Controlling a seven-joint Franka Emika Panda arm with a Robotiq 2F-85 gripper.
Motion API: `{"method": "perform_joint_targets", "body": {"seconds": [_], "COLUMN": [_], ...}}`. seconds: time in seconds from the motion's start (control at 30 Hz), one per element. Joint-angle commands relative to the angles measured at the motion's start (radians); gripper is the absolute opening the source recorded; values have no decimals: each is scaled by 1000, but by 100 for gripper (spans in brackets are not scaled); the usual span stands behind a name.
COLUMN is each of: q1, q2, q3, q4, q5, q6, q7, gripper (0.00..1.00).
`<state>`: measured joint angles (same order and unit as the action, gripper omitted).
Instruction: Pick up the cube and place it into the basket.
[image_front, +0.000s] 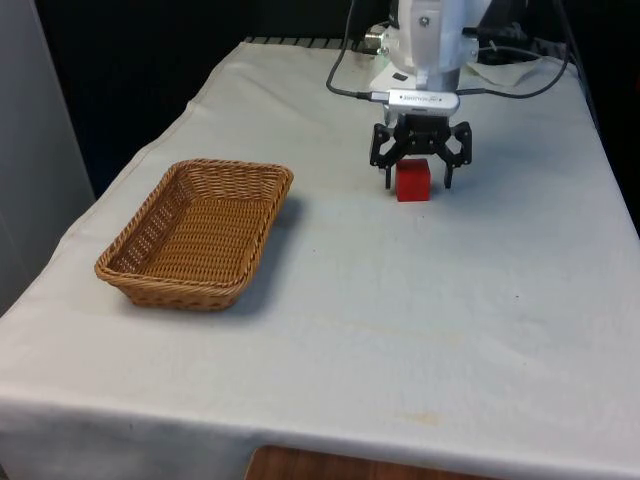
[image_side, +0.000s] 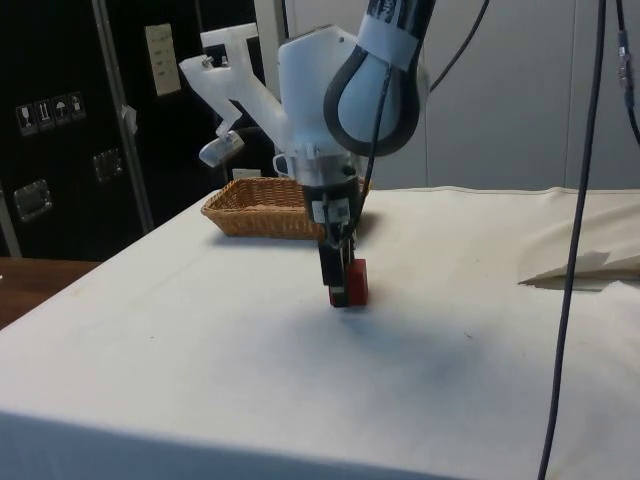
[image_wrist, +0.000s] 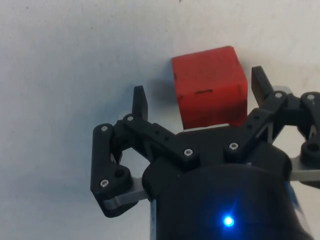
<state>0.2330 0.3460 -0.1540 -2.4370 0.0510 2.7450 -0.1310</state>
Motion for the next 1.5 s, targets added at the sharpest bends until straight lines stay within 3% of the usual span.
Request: {"method": "perform_joint_targets", "body": {"seconds": [0.0,1.03,1.1,1.17,1.2,1.23,1.37,1.47], "q1": [-2,-1,-1,-1,-1,-1,-2,-1], "q2": [2,1,1,3,0,0,0,2], "q3": [4,-2,-3,-2,-3,-3,-3,-3], "q4": [-1,-5,-5,0,-5,-5,-5,-1], "q5": [4,-1,-1,-1,-1,-1,-1,-1], "q6": [10,11,12,3,12,12,12,3], "q7": [-2,-2,-2,0,-2,-2,-2,0], "gripper": [100,100,90,69,69,46,2,0]}}
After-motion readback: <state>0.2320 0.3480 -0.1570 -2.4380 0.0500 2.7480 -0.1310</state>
